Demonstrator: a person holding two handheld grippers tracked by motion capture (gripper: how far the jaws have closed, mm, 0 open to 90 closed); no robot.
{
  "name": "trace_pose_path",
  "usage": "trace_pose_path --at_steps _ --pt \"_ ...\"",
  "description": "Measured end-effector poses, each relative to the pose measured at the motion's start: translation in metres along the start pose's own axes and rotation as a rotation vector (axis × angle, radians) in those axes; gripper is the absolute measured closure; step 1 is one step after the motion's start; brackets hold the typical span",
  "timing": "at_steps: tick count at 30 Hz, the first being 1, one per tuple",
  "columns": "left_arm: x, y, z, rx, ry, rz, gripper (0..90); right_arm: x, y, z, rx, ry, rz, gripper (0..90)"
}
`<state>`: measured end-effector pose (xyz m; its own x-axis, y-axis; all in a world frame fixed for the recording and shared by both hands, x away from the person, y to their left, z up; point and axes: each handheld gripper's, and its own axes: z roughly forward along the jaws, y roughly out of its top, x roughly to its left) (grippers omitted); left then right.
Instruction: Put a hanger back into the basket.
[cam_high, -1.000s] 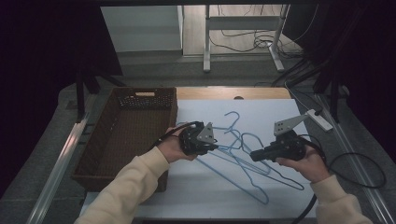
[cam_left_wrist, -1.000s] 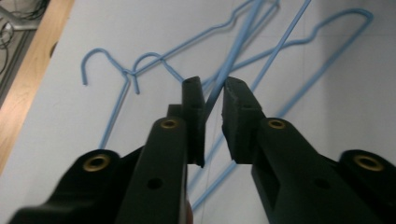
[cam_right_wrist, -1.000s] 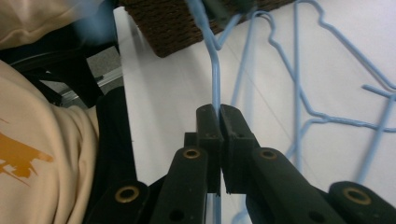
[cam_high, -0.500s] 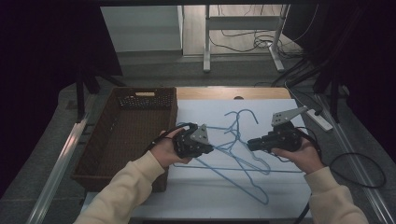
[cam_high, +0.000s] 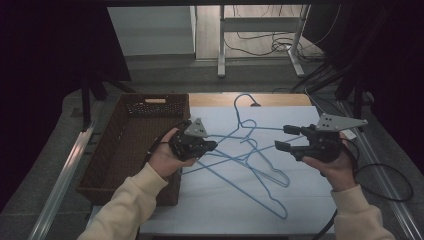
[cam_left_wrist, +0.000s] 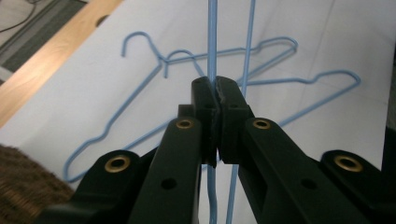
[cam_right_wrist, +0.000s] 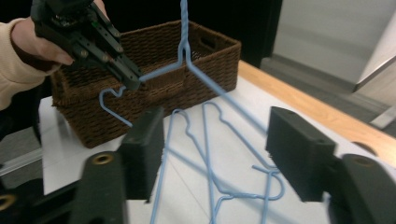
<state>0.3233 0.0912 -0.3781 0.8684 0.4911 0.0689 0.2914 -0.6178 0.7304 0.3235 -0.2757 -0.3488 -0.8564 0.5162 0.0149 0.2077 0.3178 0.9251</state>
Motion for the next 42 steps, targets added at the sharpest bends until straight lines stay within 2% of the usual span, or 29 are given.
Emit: trace_pose_path --at_steps 1,5,6,11,18,27,35,37,39,40,41,42 --pt "0.004 -0.002 -0.007 -0.022 0.007 -0.03 87.4 0.002 -0.001 -0.001 -0.006 -0.006 -0.001 33.2" --pt "0.006 -0.004 -0.016 -0.057 0.008 -0.056 87.5 0.007 -0.007 -0.003 -0.008 -0.003 0.001 32.4" --pt "0.007 -0.004 -0.024 -0.085 0.014 -0.075 87.5 0.01 -0.013 -0.003 -0.007 -0.002 0.009 32.0" --pt "0.011 -0.003 -0.039 -0.106 0.037 -0.096 87.4 0.011 -0.026 -0.003 -0.006 0.001 0.025 31.9" --pt "0.023 -0.013 -0.06 -0.144 0.07 -0.144 87.4 0.009 -0.045 -0.001 0.019 0.003 0.06 32.0" --pt "0.035 -0.035 -0.078 -0.139 0.108 -0.181 87.4 0.008 -0.066 0.01 0.077 -0.019 0.078 32.0" --pt "0.045 -0.056 -0.091 -0.127 0.151 -0.222 87.4 0.007 -0.074 0.016 0.099 -0.028 0.086 32.0" --pt "0.051 -0.067 -0.098 -0.127 0.172 -0.248 87.4 0.007 -0.075 0.017 0.099 -0.027 0.09 32.0" --pt "0.052 -0.069 -0.099 -0.128 0.178 -0.255 87.4 0.007 -0.076 0.017 0.101 -0.028 0.093 32.0" --pt "0.056 -0.077 -0.104 -0.13 0.197 -0.273 87.4 0.007 -0.079 0.018 0.103 -0.028 0.097 32.0" --pt "0.056 -0.077 -0.104 -0.13 0.197 -0.273 87.4 0.007 -0.079 0.018 0.103 -0.028 0.097 32.0" --pt "0.059 -0.085 -0.109 -0.132 0.21 -0.292 87.4 0.007 -0.081 0.019 0.112 -0.032 0.098 32.0"
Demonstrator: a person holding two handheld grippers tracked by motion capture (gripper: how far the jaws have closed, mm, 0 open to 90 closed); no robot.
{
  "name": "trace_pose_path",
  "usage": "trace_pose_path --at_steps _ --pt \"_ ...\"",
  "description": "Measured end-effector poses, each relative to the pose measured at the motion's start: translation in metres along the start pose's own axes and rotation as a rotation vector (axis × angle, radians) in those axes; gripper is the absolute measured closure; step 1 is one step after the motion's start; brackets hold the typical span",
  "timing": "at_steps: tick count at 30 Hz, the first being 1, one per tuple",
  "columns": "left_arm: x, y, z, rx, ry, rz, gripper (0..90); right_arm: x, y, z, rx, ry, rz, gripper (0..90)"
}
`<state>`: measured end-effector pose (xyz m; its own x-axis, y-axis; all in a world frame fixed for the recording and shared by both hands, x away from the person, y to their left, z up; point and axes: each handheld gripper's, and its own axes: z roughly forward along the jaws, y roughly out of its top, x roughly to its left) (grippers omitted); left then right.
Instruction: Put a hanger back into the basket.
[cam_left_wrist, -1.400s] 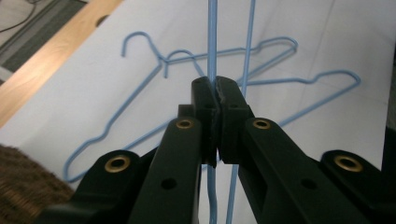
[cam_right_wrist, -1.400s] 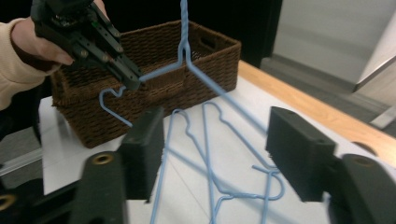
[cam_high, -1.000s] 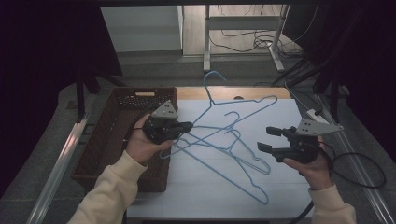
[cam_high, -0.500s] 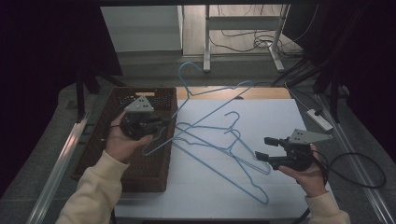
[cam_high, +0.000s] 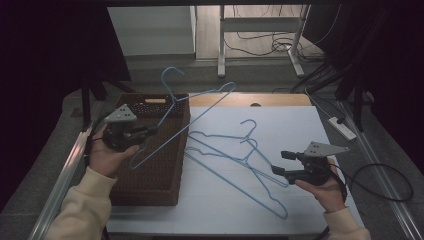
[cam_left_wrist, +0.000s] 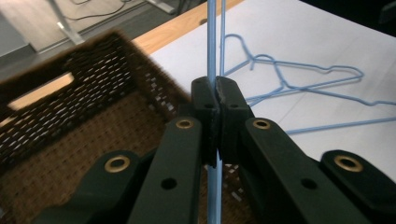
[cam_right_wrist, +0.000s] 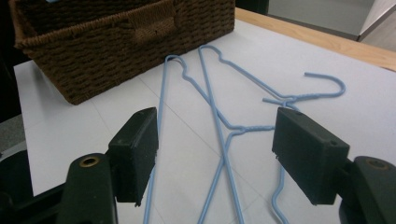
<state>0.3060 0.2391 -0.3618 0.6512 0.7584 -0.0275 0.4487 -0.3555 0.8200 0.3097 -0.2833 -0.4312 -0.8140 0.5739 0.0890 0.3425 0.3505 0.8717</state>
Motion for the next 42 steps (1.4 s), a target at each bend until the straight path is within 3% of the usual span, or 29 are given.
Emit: trace_pose_path --at_steps 8,20,36,42 --pt "0.02 -0.022 -0.014 0.011 0.065 -0.059 87.4 -0.002 -0.005 0.003 0.015 -0.008 0.01 32.0" --pt "0.044 -0.053 -0.023 0.018 0.111 -0.152 87.4 -0.003 -0.009 0.005 0.03 -0.014 0.013 31.9" --pt "0.058 -0.067 -0.048 -0.044 0.167 -0.208 87.5 -0.003 -0.008 0.004 0.026 -0.018 0.016 32.1" --pt "0.061 -0.072 -0.045 -0.018 0.173 -0.222 87.5 -0.003 -0.009 0.004 0.027 -0.019 0.017 32.1"
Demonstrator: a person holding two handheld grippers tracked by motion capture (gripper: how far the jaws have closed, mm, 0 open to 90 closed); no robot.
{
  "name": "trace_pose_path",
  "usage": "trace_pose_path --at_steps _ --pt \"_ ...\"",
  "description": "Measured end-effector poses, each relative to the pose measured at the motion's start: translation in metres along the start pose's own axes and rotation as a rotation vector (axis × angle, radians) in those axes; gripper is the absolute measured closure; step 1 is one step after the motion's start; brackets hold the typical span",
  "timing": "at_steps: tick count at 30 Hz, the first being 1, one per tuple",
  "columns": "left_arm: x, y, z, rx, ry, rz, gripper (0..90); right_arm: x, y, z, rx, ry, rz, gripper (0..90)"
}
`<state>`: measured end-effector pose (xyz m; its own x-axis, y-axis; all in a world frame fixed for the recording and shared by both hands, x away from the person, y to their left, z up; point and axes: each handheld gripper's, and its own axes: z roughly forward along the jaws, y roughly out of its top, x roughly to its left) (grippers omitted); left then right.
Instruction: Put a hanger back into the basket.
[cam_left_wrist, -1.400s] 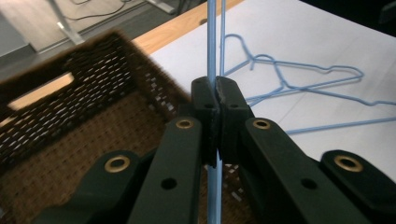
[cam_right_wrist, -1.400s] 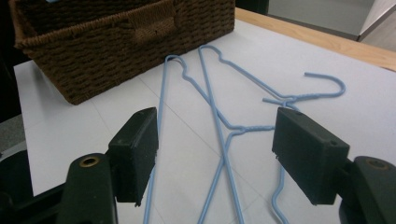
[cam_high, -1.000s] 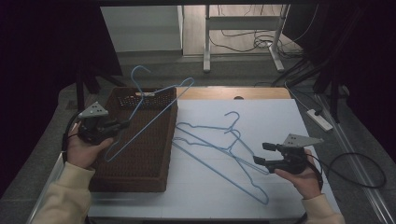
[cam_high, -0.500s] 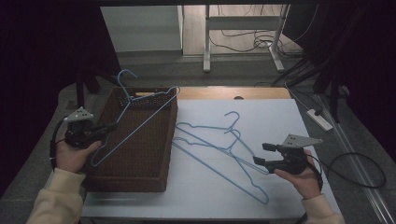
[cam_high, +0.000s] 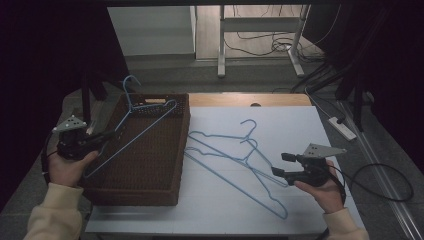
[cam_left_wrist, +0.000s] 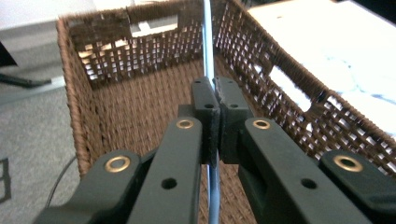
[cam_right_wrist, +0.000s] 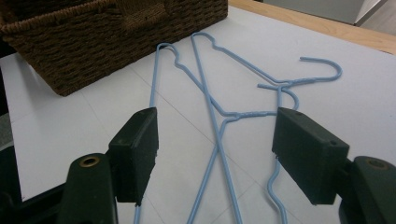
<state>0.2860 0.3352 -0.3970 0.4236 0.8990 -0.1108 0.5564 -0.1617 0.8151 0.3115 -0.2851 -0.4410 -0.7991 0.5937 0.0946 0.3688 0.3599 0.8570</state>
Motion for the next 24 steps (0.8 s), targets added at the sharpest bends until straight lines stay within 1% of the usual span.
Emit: trace_pose_path --at_steps 1,2,3,4,6,8,9,13,14,16,18,19,20,24 --pt "0.0 -0.003 0.007 0.016 -0.006 0.0 87.5 0.0 0.0 0.001 0.0 0.001 -0.001 32.2" --pt "0.0 -0.003 0.007 0.016 -0.006 0.0 87.5 0.0 0.0 0.001 0.001 0.001 -0.001 32.2" --pt "-0.001 -0.004 0.013 0.027 -0.009 -0.002 87.5 0.0 0.0 0.001 0.002 0.002 -0.001 32.1" --pt "-0.001 -0.004 0.013 0.027 -0.009 -0.002 87.5 0.0 0.0 0.001 0.002 0.002 -0.001 32.1" --pt "-0.002 -0.006 0.023 0.048 -0.019 -0.004 87.5 0.0 0.0 0.001 0.004 0.004 -0.003 32.2" --pt "-0.002 -0.007 0.025 0.052 -0.02 -0.005 87.5 0.0 0.0 0.001 0.003 0.004 -0.002 32.2" --pt "-0.003 -0.008 0.03 0.067 -0.018 -0.003 87.4 -0.001 0.0 0.001 0.003 0.0 0.003 32.2" --pt "-0.002 -0.01 0.039 0.108 -0.019 -0.006 87.4 -0.001 -0.001 0.0 0.001 0.002 0.003 32.2" --pt "-0.002 -0.01 0.041 0.134 -0.022 -0.009 87.4 -0.001 -0.001 0.0 0.001 0.002 0.002 32.2" --pt "-0.001 -0.011 0.045 0.173 -0.004 -0.002 87.4 -0.001 -0.001 0.0 0.001 0.002 0.003 32.2" --pt "0.001 -0.013 0.048 0.209 0.011 -0.003 87.3 -0.001 -0.001 0.001 0.001 0.002 0.003 32.2" --pt "0.001 -0.013 0.048 0.209 0.011 -0.003 87.3 -0.001 -0.001 0.001 0.001 0.002 0.003 32.2" --pt "0.002 -0.014 0.049 0.227 0.025 -0.003 87.3 -0.001 -0.001 0.001 0.004 0.002 0.002 32.2" --pt "0.007 -0.019 0.055 0.308 0.037 -0.018 87.2 -0.001 -0.001 0.001 0.007 0.001 0.002 32.2"
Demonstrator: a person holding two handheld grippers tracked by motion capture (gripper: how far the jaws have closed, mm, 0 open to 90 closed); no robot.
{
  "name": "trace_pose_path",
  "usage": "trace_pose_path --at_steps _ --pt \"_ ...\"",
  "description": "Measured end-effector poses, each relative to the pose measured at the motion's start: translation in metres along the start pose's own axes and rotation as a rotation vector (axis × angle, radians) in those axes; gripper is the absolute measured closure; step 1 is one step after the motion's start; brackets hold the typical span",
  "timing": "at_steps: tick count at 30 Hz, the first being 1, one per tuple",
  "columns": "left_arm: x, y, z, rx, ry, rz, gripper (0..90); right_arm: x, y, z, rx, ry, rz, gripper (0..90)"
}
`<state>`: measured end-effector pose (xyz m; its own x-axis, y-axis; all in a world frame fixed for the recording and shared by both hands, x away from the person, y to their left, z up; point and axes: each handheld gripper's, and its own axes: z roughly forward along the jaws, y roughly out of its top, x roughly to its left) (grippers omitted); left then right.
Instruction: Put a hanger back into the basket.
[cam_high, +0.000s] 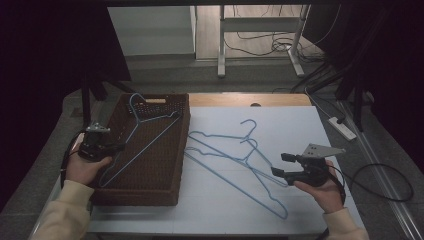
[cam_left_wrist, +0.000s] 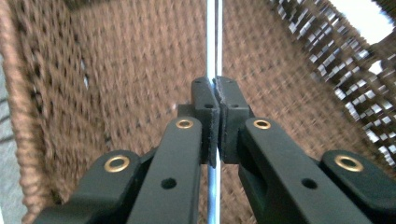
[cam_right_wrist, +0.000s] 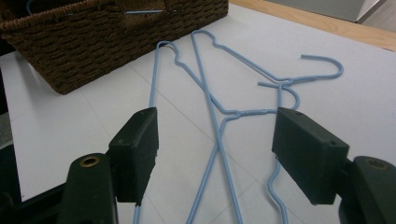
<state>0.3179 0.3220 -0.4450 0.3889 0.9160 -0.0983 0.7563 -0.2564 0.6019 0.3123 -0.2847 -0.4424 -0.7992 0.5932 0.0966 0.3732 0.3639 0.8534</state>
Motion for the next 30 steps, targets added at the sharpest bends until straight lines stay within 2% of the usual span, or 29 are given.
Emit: trace_pose_path --at_steps 2,9,11,12,14,17,18,21,22,23,25,26,27,30 --pt "0.001 -0.001 0.004 0.029 0.018 -0.005 87.1 0.0 0.0 0.0 0.001 0.0 -0.001 32.2" --pt "0.003 -0.003 0.011 0.071 0.046 -0.025 87.0 -0.001 -0.001 0.0 0.003 -0.001 0.0 32.1" --pt "0.005 -0.004 0.015 0.09 0.067 -0.039 86.5 -0.001 -0.001 0.0 0.001 -0.001 0.003 32.1" --pt "0.005 -0.004 0.015 0.09 0.067 -0.039 85.5 -0.001 -0.001 0.0 0.001 -0.001 0.003 32.1" --pt "0.005 -0.003 0.015 0.091 0.086 -0.049 76.6 -0.001 -0.001 -0.001 0.0 0.0 0.005 32.1" --pt "0.005 -0.002 0.013 0.071 0.101 -0.048 61.9 -0.001 -0.002 -0.001 -0.003 -0.001 0.007 32.0" --pt "0.003 -0.002 0.009 0.041 0.113 -0.049 56.9 -0.001 -0.002 -0.001 -0.003 -0.001 0.008 32.0" --pt "-0.002 -0.001 0.0 -0.012 0.121 -0.022 48.3 -0.001 -0.002 -0.001 -0.002 0.0 0.008 32.0" --pt "-0.004 0.0 -0.003 -0.034 0.112 -0.015 44.7 -0.002 -0.002 -0.001 -0.002 -0.001 0.008 32.0" --pt "-0.004 0.0 -0.003 -0.034 0.112 -0.015 42.8 -0.002 -0.002 -0.001 -0.002 -0.001 0.008 32.0" --pt "-0.012 0.001 -0.014 -0.109 0.061 0.014 39.2 -0.001 -0.002 0.0 0.0 -0.002 0.008 31.8" --pt "-0.012 0.001 -0.014 -0.109 0.061 0.014 37.5 -0.001 -0.002 0.0 0.0 -0.002 0.008 31.8" --pt "-0.018 0.002 -0.02 -0.151 0.035 0.029 36.5 -0.001 -0.002 0.0 0.005 -0.002 0.006 31.7" --pt "-0.026 0.001 -0.028 -0.196 0.001 0.038 36.3 -0.001 -0.002 0.001 0.007 -0.002 0.006 31.5"
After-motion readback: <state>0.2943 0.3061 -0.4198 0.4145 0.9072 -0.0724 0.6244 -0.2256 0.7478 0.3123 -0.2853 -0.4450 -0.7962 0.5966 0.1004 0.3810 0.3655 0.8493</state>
